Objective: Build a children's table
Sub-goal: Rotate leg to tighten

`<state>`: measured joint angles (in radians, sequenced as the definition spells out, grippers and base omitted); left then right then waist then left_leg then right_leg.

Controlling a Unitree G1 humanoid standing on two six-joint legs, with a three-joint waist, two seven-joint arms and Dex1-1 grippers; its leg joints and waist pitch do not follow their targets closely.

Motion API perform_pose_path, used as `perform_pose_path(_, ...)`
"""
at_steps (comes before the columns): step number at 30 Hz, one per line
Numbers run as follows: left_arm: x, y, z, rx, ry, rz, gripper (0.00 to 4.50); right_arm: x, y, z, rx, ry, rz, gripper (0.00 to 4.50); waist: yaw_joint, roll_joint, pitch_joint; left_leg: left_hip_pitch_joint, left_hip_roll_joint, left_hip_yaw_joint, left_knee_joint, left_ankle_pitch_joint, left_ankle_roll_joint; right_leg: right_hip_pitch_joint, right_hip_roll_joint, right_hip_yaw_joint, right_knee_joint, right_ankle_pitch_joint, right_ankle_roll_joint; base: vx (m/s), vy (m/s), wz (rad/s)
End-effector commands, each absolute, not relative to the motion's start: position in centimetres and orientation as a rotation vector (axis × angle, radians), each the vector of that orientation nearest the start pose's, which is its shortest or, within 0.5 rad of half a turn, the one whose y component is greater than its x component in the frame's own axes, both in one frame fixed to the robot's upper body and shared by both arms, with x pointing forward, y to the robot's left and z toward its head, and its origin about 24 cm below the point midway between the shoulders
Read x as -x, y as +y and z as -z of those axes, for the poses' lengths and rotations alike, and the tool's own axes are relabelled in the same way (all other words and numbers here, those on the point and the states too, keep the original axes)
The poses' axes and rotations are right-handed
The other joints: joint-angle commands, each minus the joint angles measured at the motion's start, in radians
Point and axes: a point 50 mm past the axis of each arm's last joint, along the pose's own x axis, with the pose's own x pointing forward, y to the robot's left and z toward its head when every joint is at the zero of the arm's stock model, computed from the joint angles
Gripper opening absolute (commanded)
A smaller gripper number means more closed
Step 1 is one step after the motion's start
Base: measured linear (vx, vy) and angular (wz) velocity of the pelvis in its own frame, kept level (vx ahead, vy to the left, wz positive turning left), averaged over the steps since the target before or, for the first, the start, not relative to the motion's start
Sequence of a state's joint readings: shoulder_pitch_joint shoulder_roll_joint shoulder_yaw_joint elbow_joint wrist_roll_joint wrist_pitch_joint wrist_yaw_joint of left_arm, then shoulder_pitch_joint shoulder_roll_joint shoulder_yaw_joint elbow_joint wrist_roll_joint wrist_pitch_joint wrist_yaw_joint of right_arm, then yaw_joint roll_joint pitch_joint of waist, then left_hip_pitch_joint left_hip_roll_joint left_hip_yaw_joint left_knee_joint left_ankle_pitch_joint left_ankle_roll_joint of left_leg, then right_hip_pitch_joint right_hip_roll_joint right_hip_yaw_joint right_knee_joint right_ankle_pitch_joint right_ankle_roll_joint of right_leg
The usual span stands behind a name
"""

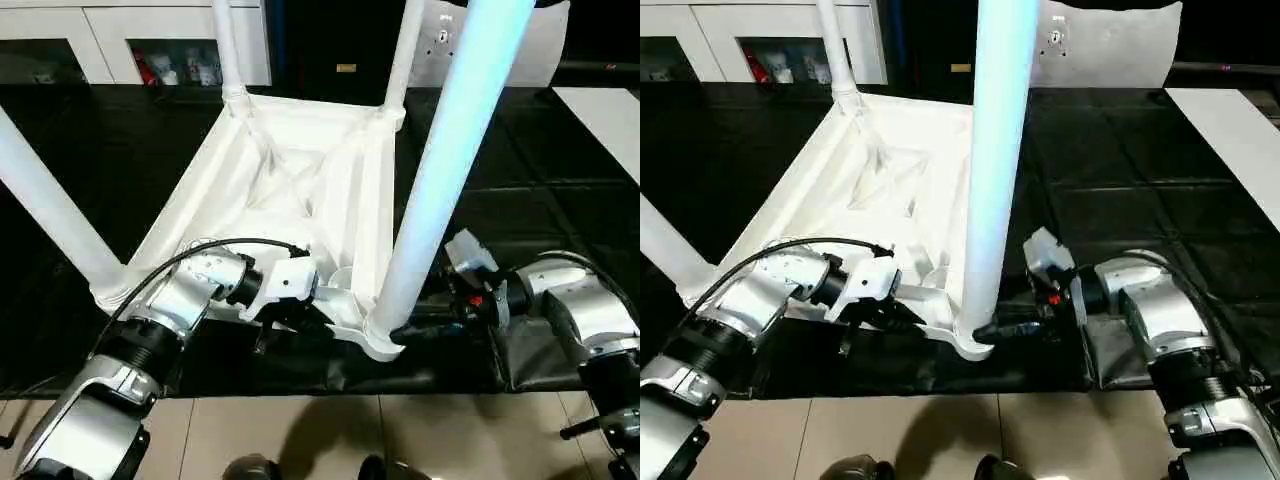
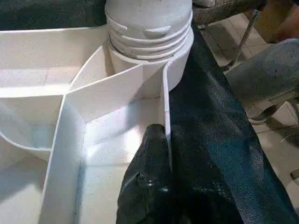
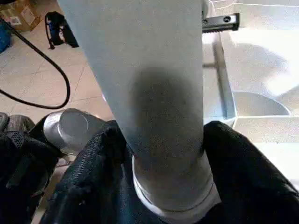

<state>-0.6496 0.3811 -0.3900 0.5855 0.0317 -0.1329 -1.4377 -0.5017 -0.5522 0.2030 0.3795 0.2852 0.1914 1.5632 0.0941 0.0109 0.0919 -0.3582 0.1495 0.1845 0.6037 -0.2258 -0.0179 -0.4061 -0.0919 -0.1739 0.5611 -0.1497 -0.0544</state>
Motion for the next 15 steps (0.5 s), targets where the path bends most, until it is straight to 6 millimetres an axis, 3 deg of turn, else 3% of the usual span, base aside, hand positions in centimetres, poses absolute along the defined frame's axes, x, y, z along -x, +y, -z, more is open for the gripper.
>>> perform_pose_path(1,-30.6,10.3,-7.5,-0.649,0.291,1.758,0.00,-28.8,-17.4,-9.0,0.164,0.353,-1.637,2.55,-0.006,-0.015,-0.069,0.004,0.107,-0.041,-0.067,-0.042,0.143,0.066,-0.106,0.092,-0.054,-0.253,-0.149,0.000,0.000,0.00)
perform_pose_path(7,-30.6,10.6,-7.4,-0.614,0.299,1.738,0.00,-28.2,-17.1,-8.8,0.115,0.352,-1.662,2.11,-0.003,-0.013,-0.068,0.006,0.110,-0.042,-0.068,-0.041,0.148,0.064,-0.107,0.093,-0.054,-0.247,-0.154,0.000,0.000,0.00)
perform_pose_path(12,-31.4,10.1,-7.6,-0.505,0.293,1.583,0.00,-27.7,-15.9,-8.8,-0.048,0.337,-1.588,2.02,-0.003,-0.014,-0.064,0.006,0.115,-0.043,-0.072,-0.045,0.138,0.066,-0.108,0.096,-0.057,-0.251,-0.153,0.000,0.000,0.00)
perform_pose_path(14,-31.6,9.9,-7.7,-0.476,0.291,1.549,0.00,-27.7,-15.5,-8.7,-0.069,0.341,-1.555,2.02,-0.006,-0.014,-0.060,0.005,0.106,-0.041,-0.073,-0.081,0.116,0.066,-0.108,0.092,-0.069,-0.328,-0.131,0.000,0.000,0.00)
perform_pose_path(15,-31.7,9.6,-7.8,-0.464,0.284,1.518,0.00,-27.8,-15.1,-8.5,-0.056,0.348,-1.510,2.02,-0.011,-0.016,-0.055,0.006,0.098,-0.041,-0.075,-0.114,0.092,0.066,-0.108,0.089,-0.082,-0.415,-0.100,0.000,0.000,0.00)
